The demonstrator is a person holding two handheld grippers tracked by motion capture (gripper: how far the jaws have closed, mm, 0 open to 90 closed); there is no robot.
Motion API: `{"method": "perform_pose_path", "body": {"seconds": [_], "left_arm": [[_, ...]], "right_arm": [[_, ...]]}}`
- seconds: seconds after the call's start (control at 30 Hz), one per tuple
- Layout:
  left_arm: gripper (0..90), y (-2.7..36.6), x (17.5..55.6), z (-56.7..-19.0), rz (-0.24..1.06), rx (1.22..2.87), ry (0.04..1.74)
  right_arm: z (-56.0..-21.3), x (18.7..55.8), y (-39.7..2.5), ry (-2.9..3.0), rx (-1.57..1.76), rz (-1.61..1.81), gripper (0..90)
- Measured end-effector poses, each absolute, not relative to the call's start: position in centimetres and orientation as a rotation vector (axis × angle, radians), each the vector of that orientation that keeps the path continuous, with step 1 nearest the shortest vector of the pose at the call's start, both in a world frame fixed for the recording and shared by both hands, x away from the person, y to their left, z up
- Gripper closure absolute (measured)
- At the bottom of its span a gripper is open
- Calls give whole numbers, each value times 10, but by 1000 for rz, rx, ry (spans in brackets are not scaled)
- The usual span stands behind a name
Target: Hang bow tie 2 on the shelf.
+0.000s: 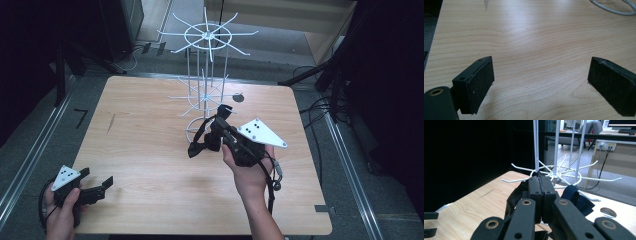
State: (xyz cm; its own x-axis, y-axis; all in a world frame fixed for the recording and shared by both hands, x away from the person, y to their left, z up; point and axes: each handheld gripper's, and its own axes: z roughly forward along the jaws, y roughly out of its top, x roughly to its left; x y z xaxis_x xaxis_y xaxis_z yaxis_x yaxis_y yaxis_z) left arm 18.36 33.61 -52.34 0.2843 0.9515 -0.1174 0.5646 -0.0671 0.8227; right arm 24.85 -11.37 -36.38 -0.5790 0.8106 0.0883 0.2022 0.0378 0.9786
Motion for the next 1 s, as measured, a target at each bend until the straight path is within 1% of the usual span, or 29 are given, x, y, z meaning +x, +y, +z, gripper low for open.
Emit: {"method": "perform_pose_path", "body": {"seconds": [0.37, 1.0], "left_arm": [[74, 336, 184, -523, 601, 1741, 1385], [74, 336, 184, -524, 601, 1741, 1383]], "right_arm": [[-362, 257, -109, 1821, 1025, 1566, 900], [-376, 285, -104, 1848, 1089, 1526, 900]]}}
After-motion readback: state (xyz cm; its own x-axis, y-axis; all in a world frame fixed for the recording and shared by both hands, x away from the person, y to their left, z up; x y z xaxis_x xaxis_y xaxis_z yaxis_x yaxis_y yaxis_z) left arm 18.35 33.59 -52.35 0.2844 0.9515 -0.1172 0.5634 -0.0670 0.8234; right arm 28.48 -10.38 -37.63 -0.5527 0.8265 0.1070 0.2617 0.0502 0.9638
